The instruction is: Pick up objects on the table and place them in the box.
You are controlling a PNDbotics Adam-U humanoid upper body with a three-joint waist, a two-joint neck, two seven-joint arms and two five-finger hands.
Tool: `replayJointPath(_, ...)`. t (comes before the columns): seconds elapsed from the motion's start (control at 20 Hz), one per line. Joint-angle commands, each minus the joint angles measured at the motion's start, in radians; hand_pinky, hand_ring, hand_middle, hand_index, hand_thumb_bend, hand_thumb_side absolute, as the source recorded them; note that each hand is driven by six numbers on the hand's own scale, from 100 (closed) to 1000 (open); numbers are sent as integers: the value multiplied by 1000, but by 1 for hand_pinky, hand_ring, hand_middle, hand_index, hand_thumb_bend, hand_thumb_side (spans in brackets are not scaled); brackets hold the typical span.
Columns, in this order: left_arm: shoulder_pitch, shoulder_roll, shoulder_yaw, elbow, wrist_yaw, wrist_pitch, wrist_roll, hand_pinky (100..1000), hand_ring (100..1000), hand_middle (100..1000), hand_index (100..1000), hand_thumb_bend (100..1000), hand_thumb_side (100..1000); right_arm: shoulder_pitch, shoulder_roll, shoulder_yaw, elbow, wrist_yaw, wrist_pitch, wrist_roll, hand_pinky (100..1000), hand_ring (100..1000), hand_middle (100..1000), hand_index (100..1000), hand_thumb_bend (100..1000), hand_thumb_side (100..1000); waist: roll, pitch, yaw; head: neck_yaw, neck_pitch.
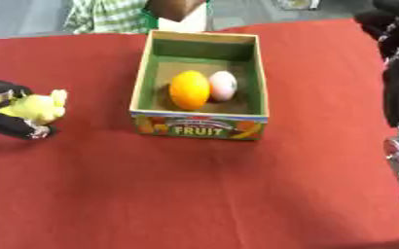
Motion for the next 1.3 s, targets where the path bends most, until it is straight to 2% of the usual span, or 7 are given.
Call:
replayJointPath(0.05, -26, 1, 20, 23, 0, 8, 32, 709, 907, 894, 999, 502, 721, -6, -13, -9, -21, 7, 3, 1, 903, 804, 652, 814, 100, 1000, -3, -16, -1, 7, -17)
replayJointPath(0.3, -29, -21, 29, 68, 18, 22, 77, 690, 881, 862, 966, 465, 755, -7, -11, -7, -21, 8, 3, 3, 903, 804, 652, 814, 100, 1000, -7, -13, -2, 12, -21)
replayJointPath(0.5, -33, -33, 34, 97, 12, 38, 119, 639, 830, 803, 906, 232, 714, -7, -8, -6, -21, 8, 4, 5, 904, 804, 652, 815, 100, 1000, -8, -10, -2, 15, -21)
replayJointPath(0.55, -34, -35, 36, 103, 9, 44, 131, 592, 782, 749, 857, 100, 647, -7, -8, -6, -21, 8, 5, 5, 904, 805, 652, 815, 100, 1000, -8, -10, -2, 15, -21)
replayJointPath(0.7, -34, -41, 42, 114, 8, 68, 171, 536, 718, 669, 789, 100, 510, -6, -7, -6, -21, 9, 5, 6, 905, 805, 652, 815, 100, 1000, -7, -10, -3, 15, -22)
replayJointPath(0.85, -35, -43, 42, 121, 12, 85, 200, 467, 640, 598, 731, 100, 267, -6, -6, -7, -21, 9, 5, 5, 905, 805, 652, 815, 100, 1000, -6, -11, -4, 15, -23)
replayJointPath(1.3, -61, -47, 43, 93, -159, 94, 396, 246, 452, 396, 534, 100, 292, -5, -5, -8, -21, 6, 5, 4, 904, 805, 652, 815, 100, 1000, -7, -16, -5, 17, -18)
